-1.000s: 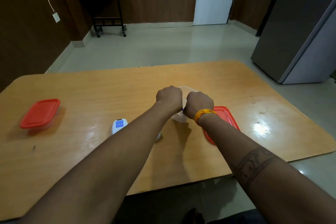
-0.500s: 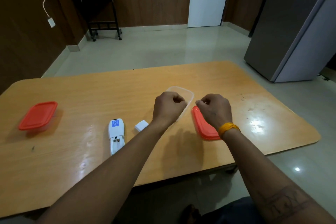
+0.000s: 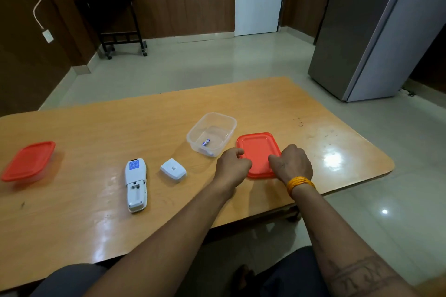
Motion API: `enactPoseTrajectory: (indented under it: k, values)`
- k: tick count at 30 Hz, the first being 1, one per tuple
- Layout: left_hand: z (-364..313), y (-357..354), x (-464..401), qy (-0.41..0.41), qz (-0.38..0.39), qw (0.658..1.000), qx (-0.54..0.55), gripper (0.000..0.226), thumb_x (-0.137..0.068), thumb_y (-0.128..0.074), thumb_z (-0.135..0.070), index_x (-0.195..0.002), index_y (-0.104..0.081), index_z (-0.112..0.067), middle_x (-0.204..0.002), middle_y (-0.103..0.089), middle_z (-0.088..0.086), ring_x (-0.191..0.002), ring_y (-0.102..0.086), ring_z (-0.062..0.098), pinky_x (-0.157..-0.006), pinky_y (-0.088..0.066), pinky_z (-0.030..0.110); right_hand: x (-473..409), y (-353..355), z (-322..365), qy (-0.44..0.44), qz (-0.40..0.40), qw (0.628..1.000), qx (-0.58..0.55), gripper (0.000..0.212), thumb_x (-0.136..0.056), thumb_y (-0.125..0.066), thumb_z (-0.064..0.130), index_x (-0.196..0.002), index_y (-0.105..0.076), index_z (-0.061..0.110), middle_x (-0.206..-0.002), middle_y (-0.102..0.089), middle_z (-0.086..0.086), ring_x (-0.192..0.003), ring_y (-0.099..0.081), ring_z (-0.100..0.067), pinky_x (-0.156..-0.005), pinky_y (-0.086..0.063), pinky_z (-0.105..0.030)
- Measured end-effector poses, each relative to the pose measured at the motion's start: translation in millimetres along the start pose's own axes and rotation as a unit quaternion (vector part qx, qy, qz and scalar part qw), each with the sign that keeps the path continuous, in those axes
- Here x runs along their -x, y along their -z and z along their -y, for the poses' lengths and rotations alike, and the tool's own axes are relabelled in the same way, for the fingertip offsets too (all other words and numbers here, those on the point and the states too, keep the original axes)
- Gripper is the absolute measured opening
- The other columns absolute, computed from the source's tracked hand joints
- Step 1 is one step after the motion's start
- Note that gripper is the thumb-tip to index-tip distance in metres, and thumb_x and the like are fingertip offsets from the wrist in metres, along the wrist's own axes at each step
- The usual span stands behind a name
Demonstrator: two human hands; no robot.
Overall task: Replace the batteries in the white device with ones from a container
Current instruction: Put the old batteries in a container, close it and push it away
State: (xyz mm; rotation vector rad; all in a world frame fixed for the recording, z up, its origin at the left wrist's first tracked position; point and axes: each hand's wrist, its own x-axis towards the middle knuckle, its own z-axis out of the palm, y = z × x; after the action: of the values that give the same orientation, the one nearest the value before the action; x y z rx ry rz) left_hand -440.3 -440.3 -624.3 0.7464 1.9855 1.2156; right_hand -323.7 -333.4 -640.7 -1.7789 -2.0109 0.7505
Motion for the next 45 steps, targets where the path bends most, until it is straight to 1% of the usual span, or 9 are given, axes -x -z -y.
enactPoseTrajectory:
  k: [3,7,13,19,23,27,34,39,45]
  values:
    - [2.5,-0.2,-0.3,-0.001,-0.009,1.000,0.002,0.054,-0.090,-0.062,-0.011,-0.143,-0.062,-0.012,-0.136,-0.065,0.004,-0.115,-0.062,0.019,-0.090,-0.050,0.032,3.3,6.3,0.3,-0.025,0.004,0.989,-0.146,0.027,-0.082,-0.066,0.031,-0.099,-0.066,0.009,-0.093,-0.068,-0.010,-0.084,-0.063,-0.033,-0.067,-0.050,-0.036]
    - [-1.1,0.1,1.5,-0.006,-0.018,0.999,0.030,0.040,-0.091,-0.054,-0.011,-0.127,-0.071,-0.018,-0.125,-0.071,0.008,-0.110,-0.067,0.024,-0.081,-0.054,0.035,19.0,13.2,12.4,-0.031,0.020,0.931,-0.363,0.008,-0.084,-0.072,0.020,-0.077,-0.070,0.017,-0.086,-0.072,-0.009,-0.080,-0.066,-0.033,-0.059,-0.058,-0.041]
    - [-30.0,8.7,2.2,-0.013,-0.006,0.985,0.172,0.040,-0.106,-0.055,-0.043,-0.112,-0.073,-0.009,-0.107,-0.079,0.011,-0.096,-0.078,0.025,-0.080,-0.066,0.042,51.8,19.4,39.9,0.152,0.044,0.933,-0.323,0.019,-0.082,-0.070,0.042,-0.087,-0.079,0.026,-0.081,-0.075,0.000,-0.082,-0.073,-0.024,-0.075,-0.064,-0.051]
    - [-37.3,37.3,-4.4,-0.025,-0.087,0.985,0.145,0.025,-0.095,-0.059,-0.025,-0.094,-0.077,-0.007,-0.099,-0.078,0.018,-0.100,-0.075,0.038,-0.092,-0.062,0.057,59.6,5.7,55.5,0.246,-0.014,0.934,-0.260,0.016,-0.092,-0.069,0.027,-0.100,-0.082,0.021,-0.090,-0.074,0.006,-0.084,-0.067,-0.008,-0.079,-0.061,-0.038]
    - [-37.1,67.6,-18.2,-0.029,-0.092,0.982,0.163,0.019,-0.099,-0.059,-0.022,-0.093,-0.073,-0.011,-0.104,-0.078,0.016,-0.097,-0.073,0.039,-0.076,-0.059,0.040,42.4,3.7,60.0,0.193,-0.146,0.940,-0.242,0.013,-0.087,-0.075,0.025,-0.098,-0.077,0.018,-0.084,-0.070,0.001,-0.079,-0.066,-0.019,-0.073,-0.058,-0.039]
    - [-32.7,93.7,-36.0,-0.018,-0.067,0.982,0.175,0.014,-0.106,-0.058,-0.017,-0.106,-0.072,-0.016,-0.108,-0.076,0.004,-0.096,-0.072,0.026,-0.060,-0.059,0.031,20.9,-2.0,71.1,0.047,0.035,0.919,-0.390,0.019,-0.088,-0.082,0.026,-0.093,-0.072,0.011,-0.088,-0.073,-0.012,-0.067,-0.070,-0.023,-0.056,-0.057,-0.033]
    - [-23.9,121.9,-74.2,-0.082,-0.155,0.984,0.001,0.013,-0.093,-0.072,-0.018,-0.104,-0.078,-0.017,-0.102,-0.073,-0.005,-0.097,-0.067,0.017,-0.083,-0.054,0.032,-0.3,-33.1,95.1,-0.008,0.040,0.890,-0.454,0.018,-0.086,-0.086,0.015,-0.080,-0.070,0.008,-0.078,-0.071,-0.016,-0.056,-0.065,-0.024,-0.053,-0.056,-0.028]
    - [-18.9,130.8,-91.5,-0.078,-0.172,0.972,-0.140,0.025,-0.093,-0.069,-0.019,-0.114,-0.081,-0.016,-0.120,-0.077,0.004,-0.112,-0.068,0.025,-0.095,-0.058,0.038,-5.5,-54.8,106.2,-0.015,0.033,0.908,-0.417,0.025,-0.081,-0.090,0.017,-0.097,-0.074,0.007,-0.085,-0.077,-0.017,-0.052,-0.070,-0.022,-0.057,-0.064,-0.035]
    - [-3.0,131.2,-104.4,-0.057,-0.158,0.977,-0.129,0.027,-0.092,-0.074,-0.023,-0.118,-0.081,-0.020,-0.124,-0.074,0.006,-0.114,-0.067,0.027,-0.096,-0.058,0.040,-10.3,-66.5,103.1,-0.020,0.026,0.927,-0.373,0.037,-0.079,-0.092,0.026,-0.107,-0.073,0.011,-0.076,-0.075,-0.012,-0.052,-0.071,-0.022,-0.055,-0.065,-0.038]
